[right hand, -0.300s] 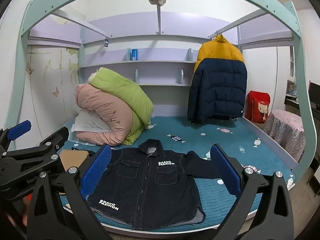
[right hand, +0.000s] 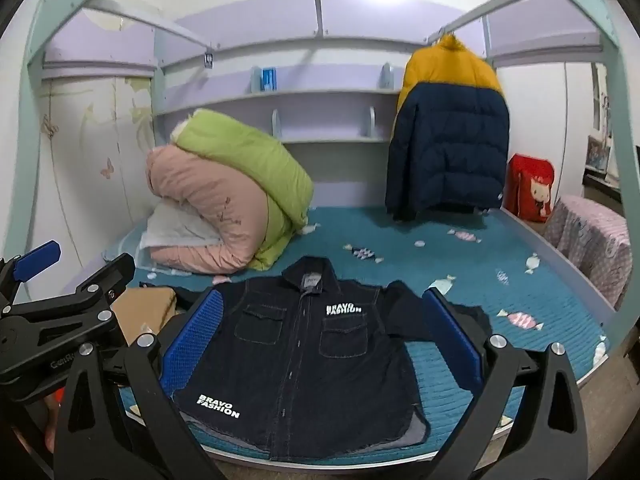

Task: Fold large clothes
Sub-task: 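Move both grippers over the dark denim shirt lying flat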

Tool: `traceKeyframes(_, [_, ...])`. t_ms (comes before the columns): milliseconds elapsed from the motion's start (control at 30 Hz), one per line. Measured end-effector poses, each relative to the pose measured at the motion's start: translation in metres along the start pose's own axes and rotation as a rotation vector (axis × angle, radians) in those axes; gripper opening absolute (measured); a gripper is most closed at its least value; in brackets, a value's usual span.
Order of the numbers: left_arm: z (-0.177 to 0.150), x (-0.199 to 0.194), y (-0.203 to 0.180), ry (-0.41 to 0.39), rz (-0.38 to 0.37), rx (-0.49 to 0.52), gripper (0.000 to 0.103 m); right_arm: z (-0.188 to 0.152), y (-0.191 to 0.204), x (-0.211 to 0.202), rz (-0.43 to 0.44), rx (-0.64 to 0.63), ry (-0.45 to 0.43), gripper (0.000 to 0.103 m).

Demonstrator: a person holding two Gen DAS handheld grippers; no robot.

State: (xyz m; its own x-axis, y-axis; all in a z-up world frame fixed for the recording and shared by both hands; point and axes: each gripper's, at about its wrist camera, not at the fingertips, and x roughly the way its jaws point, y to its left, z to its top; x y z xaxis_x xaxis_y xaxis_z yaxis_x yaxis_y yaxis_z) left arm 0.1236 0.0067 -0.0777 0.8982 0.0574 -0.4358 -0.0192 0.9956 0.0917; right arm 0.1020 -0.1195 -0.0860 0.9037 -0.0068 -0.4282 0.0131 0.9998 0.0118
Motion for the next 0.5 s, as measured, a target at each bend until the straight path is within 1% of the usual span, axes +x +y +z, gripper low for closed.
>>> traceKeyframes(67, [-0.003, 0.027, 0.000, 0.041, 0.007, 0.003, 0.099, -0.004, -0.005, 0.036, 0.000, 0.000, 0.028, 0.096])
traceKeyframes(133, [-0.009, 0.054, 0.001, 0.078, 0.019, 0.006, 0.099, -0.007, 0.001, 0.064, 0.006, 0.004, 0.067, 0.096])
traceKeyframes(300, [-0.030, 0.139, 0.013, 0.204, 0.041, 0.004, 0.099, -0.029, 0.010, 0.129, 0.035, 0.022, 0.195, 0.096])
traceKeyframes(333, [-0.034, 0.151, 0.016, 0.220, 0.042, 0.001, 0.099, -0.033, 0.014, 0.145, 0.036, 0.019, 0.219, 0.096])
traceKeyframes(400, [-0.047, 0.189, 0.026, 0.282, 0.025, -0.011, 0.099, -0.043, 0.021, 0.176, 0.042, 0.011, 0.270, 0.096])
traceKeyframes(433, [-0.050, 0.201, 0.029, 0.305, 0.015, -0.016, 0.099, -0.047, 0.025, 0.191, 0.054, 0.020, 0.287, 0.096])
traceKeyframes(500, [-0.062, 0.238, 0.042, 0.381, -0.013, -0.037, 0.099, -0.054, 0.032, 0.220, 0.076, 0.036, 0.314, 0.096])
